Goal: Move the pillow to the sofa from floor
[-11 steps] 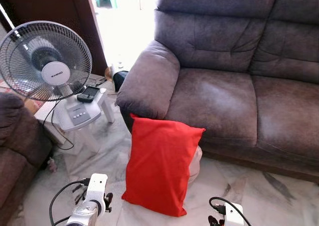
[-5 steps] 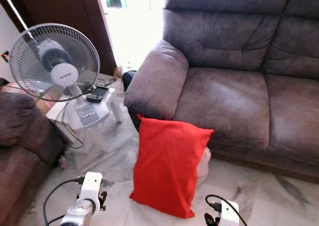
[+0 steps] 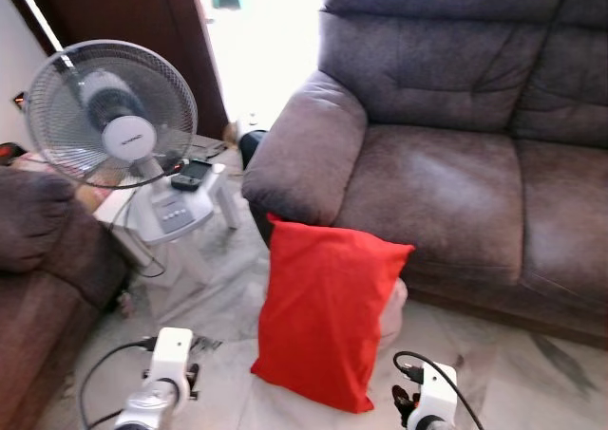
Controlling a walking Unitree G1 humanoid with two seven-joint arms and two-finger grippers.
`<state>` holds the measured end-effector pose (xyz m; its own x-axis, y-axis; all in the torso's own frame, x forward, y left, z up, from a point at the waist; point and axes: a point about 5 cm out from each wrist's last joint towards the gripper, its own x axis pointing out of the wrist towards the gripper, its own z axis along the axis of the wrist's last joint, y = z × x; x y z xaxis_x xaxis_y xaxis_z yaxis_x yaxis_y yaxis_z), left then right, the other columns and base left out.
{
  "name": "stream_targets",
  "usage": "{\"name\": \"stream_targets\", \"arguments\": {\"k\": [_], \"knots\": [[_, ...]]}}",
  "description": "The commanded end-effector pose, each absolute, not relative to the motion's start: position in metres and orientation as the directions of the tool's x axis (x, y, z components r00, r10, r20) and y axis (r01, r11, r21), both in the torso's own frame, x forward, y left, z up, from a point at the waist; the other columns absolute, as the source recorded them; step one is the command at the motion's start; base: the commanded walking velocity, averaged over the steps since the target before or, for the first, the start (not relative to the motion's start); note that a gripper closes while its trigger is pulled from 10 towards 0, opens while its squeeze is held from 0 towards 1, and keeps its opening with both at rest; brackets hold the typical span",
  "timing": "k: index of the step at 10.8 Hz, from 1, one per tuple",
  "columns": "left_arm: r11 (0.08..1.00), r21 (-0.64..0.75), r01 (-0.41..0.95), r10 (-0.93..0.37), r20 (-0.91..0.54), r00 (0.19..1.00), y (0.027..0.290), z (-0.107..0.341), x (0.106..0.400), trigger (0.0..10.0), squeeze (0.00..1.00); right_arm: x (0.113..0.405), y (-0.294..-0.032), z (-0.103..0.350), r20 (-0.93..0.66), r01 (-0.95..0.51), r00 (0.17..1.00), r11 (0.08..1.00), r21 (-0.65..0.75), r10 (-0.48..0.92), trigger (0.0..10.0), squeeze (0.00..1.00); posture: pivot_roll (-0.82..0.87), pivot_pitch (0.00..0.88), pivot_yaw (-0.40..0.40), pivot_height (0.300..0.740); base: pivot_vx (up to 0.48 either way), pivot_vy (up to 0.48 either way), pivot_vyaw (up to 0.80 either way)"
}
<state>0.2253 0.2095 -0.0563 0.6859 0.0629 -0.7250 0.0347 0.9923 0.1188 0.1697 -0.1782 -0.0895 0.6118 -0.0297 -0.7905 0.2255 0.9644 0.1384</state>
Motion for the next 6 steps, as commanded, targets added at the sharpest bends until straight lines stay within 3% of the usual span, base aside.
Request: {"name": "stream_targets", "arguments": {"k": [1, 2, 6], "knots": [[0.992, 0.126, 0.033, 0.073, -0.748, 0.660, 0.212, -0.062, 0.215, 10.0, 0.00, 0.164, -0.182, -0.092, -0.796, 0.239, 0.603, 0.963, 0.126, -0.046, 10.0, 0.00, -0.07, 0.066, 0.045, 0.740, 0.000, -0.255, 0.00], [0.994, 0.105, 0.027, 0.061, -0.753, 0.655, 0.203, -0.068, 0.207, 10.0, 0.00, 0.154, -0.193, -0.093, -0.797, 0.221, 0.601, 0.971, 0.093, -0.060, 10.0, 0.00, -0.06, 0.078, -0.008, 0.740, 0.000, -0.296, 0.80], [0.999, 0.047, -0.025, 0.052, -0.753, 0.656, 0.183, -0.077, 0.195, 10.0, 0.00, 0.146, -0.215, -0.093, -0.810, 0.176, 0.582, 0.983, 0.048, -0.065, 10.0, 0.00, -0.03, 0.110, -0.085, 0.740, 0.000, -0.303, 0.00]]}}
